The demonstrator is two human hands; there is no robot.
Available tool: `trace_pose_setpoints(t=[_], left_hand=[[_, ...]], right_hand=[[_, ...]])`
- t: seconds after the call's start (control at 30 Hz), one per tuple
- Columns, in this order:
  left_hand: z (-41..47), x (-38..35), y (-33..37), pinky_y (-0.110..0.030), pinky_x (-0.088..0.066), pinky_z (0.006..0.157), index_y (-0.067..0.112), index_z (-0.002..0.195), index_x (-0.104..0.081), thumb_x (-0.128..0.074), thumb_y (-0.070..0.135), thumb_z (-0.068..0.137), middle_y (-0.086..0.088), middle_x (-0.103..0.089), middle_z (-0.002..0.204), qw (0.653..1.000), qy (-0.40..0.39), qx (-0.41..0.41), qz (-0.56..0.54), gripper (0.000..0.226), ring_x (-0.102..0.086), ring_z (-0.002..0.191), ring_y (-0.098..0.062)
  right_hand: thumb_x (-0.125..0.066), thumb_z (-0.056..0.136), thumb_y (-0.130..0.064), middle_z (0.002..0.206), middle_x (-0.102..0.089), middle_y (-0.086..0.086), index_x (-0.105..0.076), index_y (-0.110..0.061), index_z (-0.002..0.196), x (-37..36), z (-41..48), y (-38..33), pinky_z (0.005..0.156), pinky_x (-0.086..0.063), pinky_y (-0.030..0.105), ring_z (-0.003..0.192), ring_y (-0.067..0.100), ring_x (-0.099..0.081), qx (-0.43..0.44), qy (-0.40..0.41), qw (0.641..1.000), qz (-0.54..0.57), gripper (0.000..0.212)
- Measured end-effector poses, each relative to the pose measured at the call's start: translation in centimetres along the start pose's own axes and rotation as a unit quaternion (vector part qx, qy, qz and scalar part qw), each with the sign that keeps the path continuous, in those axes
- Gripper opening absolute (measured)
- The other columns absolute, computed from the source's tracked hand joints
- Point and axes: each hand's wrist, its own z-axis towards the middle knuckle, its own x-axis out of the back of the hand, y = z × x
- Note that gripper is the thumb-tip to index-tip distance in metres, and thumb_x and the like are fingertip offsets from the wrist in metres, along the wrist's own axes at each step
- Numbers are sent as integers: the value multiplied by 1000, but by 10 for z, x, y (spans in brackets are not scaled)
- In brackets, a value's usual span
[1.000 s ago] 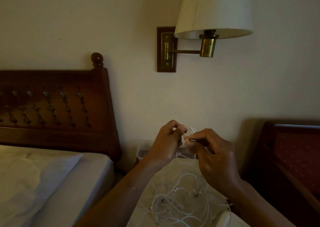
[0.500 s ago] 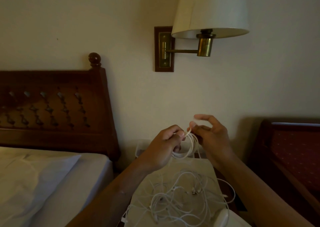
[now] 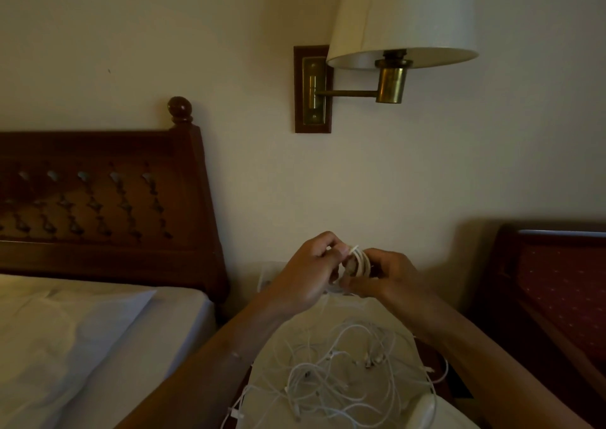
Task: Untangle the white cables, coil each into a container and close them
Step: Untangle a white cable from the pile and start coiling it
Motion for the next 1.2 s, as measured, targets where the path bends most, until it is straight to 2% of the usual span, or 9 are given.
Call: trace_pose_setpoints(t=[0.13, 0.3, 0.47, 0.57, 0.63, 0.77, 1.03, 1.1, 1.2], left_hand=[[0, -5, -2, -39, -42, 72, 5, 96, -59, -49, 30, 108, -3, -58, 74, 1000, -11, 4, -13, 29, -52, 72, -21], [-2, -6, -6, -47, -37, 73, 9, 96, -59, -55, 35, 100, -15, -55, 78, 992, 14, 39, -119, 27, -49, 75, -28], [1, -8, -5, -41, -33, 71, 11, 98, -66, -52, 22, 105, -12, -48, 74, 982, 16, 63, -177, 20, -45, 71, -24], [-1, -8, -3, -35, -35, 65, 8, 93, -59, -58, 24, 93, -12, -34, 72, 972, -11, 66, -225, 16, -40, 67, -20], [-3, -9, -3, -32, -43, 65, 7, 93, -58, -63, 23, 84, -13, -44, 74, 967, -39, 71, -240, 20, -48, 68, -19], [-2, -12, -6, -36, -44, 70, 7, 94, -65, -66, 6, 94, -9, -63, 78, 979, 5, 80, -189, 2, -57, 72, -22], [1, 1, 3, -47, -36, 86, 2, 95, -67, -74, 11, 81, -17, -59, 87, 956, -49, 138, -254, 18, -51, 88, -31], [1, 3, 1, -46, -37, 87, 9, 80, -71, -74, 9, 85, -8, -60, 71, 948, -64, 169, -263, 5, -55, 76, -25], [3, 0, -5, -45, -35, 86, 17, 66, -70, -65, 9, 94, 2, -45, 54, 937, -48, 224, -265, 29, -50, 64, -16]], right_hand=[[-70, 81, 3, 87, -71, 22, -76, -9, 91, -1, 0, -2, 77, -57, 54, 85, 42, -66, 11, 45, 999, -4, 16], [-70, 83, 10, 97, -79, 6, -78, -21, 108, 7, -8, -7, 77, -60, 28, 91, 20, -75, 44, 9, 998, 37, 41], [-66, 84, 18, 102, -78, 9, -67, -16, 125, 0, -9, 1, 81, -63, 44, 96, 29, -75, 84, 73, 992, 58, 54], [-67, 87, 12, 102, -78, -3, -74, -37, 112, 0, -9, -1, 76, -62, 28, 95, 17, -75, 126, 59, 990, 15, 55], [-67, 92, 4, 106, -78, -10, -74, -45, 111, 1, -7, 1, 82, -60, 24, 101, 10, -73, 126, 56, 990, -16, 53], [-64, 99, -11, 119, -70, -20, -56, -28, 141, 4, -5, 5, 91, -55, 16, 109, -5, -67, 102, 54, 988, -102, 46], [-80, 86, -13, 101, -72, -14, -68, -33, 127, 7, -5, 5, 78, -62, 26, 91, 5, -71, 142, 125, 976, -111, 47], [-85, 80, -13, 99, -63, -14, -72, -27, 117, 5, -7, 7, 70, -58, 19, 83, 4, -64, 210, 175, 940, -205, 42], [-85, 80, -6, 95, -56, -4, -74, -10, 106, 1, -9, 15, 61, -50, 15, 72, 0, -54, 330, 179, 871, -318, 29]])
